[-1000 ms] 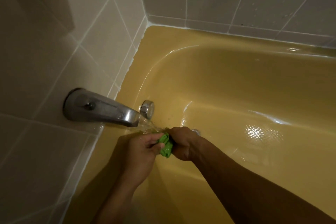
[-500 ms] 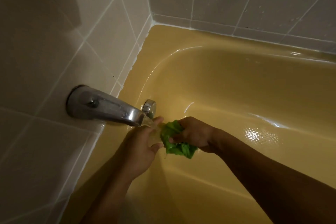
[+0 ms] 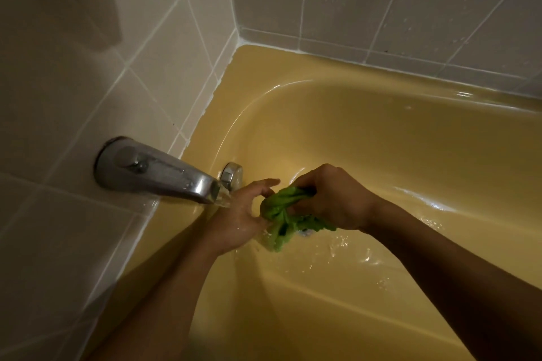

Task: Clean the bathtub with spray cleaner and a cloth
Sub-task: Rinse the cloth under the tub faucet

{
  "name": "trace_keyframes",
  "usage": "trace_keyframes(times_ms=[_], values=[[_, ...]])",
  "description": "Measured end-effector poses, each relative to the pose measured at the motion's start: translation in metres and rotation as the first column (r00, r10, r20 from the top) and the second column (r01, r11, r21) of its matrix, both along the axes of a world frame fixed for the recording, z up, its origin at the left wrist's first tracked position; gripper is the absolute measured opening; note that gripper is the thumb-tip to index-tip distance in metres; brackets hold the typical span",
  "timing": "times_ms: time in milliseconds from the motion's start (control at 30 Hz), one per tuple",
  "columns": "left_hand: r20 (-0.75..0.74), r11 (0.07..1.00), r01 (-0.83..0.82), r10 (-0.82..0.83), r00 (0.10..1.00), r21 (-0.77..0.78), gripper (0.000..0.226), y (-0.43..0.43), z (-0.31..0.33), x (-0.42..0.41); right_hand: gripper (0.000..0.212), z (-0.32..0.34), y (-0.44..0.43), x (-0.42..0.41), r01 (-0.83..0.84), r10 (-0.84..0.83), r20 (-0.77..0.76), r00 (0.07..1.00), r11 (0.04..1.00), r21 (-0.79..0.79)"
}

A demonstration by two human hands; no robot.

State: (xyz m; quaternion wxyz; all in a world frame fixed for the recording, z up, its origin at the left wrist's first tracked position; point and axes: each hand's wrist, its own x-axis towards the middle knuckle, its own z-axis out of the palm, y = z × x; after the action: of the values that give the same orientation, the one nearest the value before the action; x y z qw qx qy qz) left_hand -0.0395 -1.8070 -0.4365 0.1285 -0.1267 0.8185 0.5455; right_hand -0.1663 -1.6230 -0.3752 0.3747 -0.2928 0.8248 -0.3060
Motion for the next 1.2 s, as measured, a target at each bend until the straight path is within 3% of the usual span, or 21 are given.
trace_keyframes(times_ms=[100,200,367,533,667,767,833,900,967,1000,1100,1200], values=[[0.059,0.996,-0.011,0.006,0.998,0.084,0.073,0.012,-0.003,0.001,0.015,0.007,0.000,0.003,-0.008,0.025,0.141,0.990,0.993,-0.120],[0.081,0.963,-0.202,0.190,0.978,0.178,0.055,0.027,-0.009,0.000,0.017,0.019,0.006,-0.002,0.014,0.031,0.219,0.975,0.979,-0.202],[0.055,0.981,-0.194,0.194,0.979,-0.006,0.025,0.018,-0.008,0.001,0.016,0.030,0.035,-0.017,0.084,-0.031,0.228,0.973,0.970,-0.229],[0.093,0.904,-0.369,0.357,0.929,0.215,0.040,0.006,0.006,0.004,0.016,0.012,0.069,-0.022,0.234,-0.157,0.314,0.936,0.946,-0.224],[0.122,0.921,-0.368,0.353,0.928,0.131,0.038,0.003,0.014,0.010,0.013,-0.013,0.064,-0.013,0.359,-0.263,0.371,0.891,0.908,-0.216],[0.073,0.961,-0.270,0.274,0.959,-0.057,0.028,-0.001,0.015,0.017,0.016,-0.030,0.053,-0.015,0.428,-0.347,0.336,0.875,0.880,-0.205],[0.062,0.956,-0.287,0.291,0.955,-0.064,0.034,0.000,0.019,0.019,0.017,-0.039,0.046,-0.015,0.431,-0.383,0.259,0.887,0.887,-0.164],[0.045,0.952,-0.306,0.307,0.951,-0.023,0.041,0.001,0.020,0.020,0.018,-0.050,0.037,-0.011,0.339,-0.333,0.082,0.939,0.938,-0.072],[0.042,0.947,-0.321,0.320,0.946,0.007,0.043,0.004,0.021,0.019,0.027,-0.055,0.024,-0.004,0.179,-0.175,-0.082,0.981,0.983,0.034],[0.053,0.940,-0.338,0.336,0.940,0.037,0.040,0.006,0.021,0.018,0.042,-0.056,0.017,0.002,0.124,-0.118,-0.098,0.988,0.991,0.053],[0.079,0.912,-0.388,0.380,0.922,0.136,0.030,0.013,0.021,0.014,0.087,-0.055,0.000,0.022,0.050,-0.050,-0.003,0.999,0.998,-0.047],[0.111,0.916,-0.381,0.368,0.923,0.127,0.025,0.014,0.020,0.011,0.085,-0.058,-0.018,0.040,0.075,-0.060,0.086,0.995,0.980,-0.183]])
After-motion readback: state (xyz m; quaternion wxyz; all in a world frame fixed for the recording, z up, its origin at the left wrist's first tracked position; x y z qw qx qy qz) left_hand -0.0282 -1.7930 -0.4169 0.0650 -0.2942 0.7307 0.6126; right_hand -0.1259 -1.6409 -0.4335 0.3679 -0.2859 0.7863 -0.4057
